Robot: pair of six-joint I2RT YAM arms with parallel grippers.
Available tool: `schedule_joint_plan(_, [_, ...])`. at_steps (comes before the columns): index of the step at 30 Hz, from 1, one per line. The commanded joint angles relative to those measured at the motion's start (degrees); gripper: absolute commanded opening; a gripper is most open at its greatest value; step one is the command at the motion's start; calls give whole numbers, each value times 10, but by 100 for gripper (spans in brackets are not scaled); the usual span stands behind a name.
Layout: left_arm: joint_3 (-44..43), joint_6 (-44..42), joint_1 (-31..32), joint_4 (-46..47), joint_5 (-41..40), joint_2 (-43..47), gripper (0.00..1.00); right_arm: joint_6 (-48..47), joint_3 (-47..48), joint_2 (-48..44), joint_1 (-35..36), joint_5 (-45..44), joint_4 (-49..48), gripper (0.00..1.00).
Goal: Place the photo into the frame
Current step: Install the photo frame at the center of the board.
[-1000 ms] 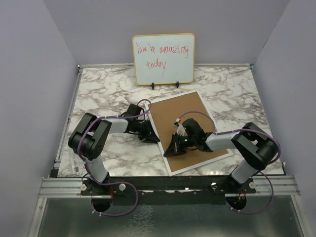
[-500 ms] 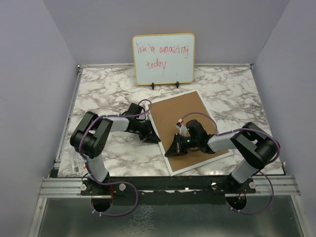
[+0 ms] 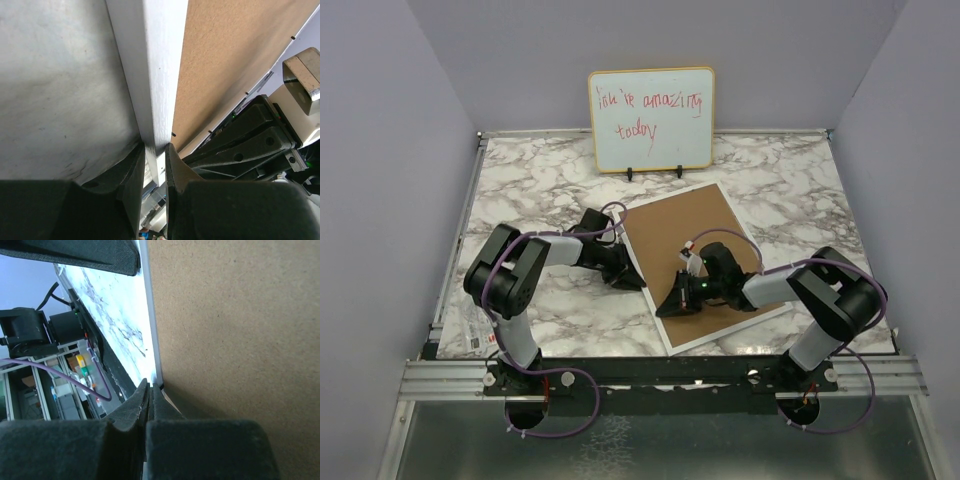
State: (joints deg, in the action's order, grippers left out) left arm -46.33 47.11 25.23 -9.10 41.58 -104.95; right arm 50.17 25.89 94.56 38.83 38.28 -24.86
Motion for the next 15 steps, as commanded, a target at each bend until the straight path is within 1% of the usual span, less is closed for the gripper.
schedule_joint_plan(1, [67, -62, 17, -136, -337, -119, 11, -48, -48, 40, -31, -153, 132, 1])
schedule_joint_plan(8, [65, -58, 17, -139, -337, -120, 11, -60, -59, 38, -45, -156, 132, 1])
schedule_joint_plan(15, [63, -56, 17, -142, -339, -122, 11, -52, -71, 44, -71, -155, 125, 1])
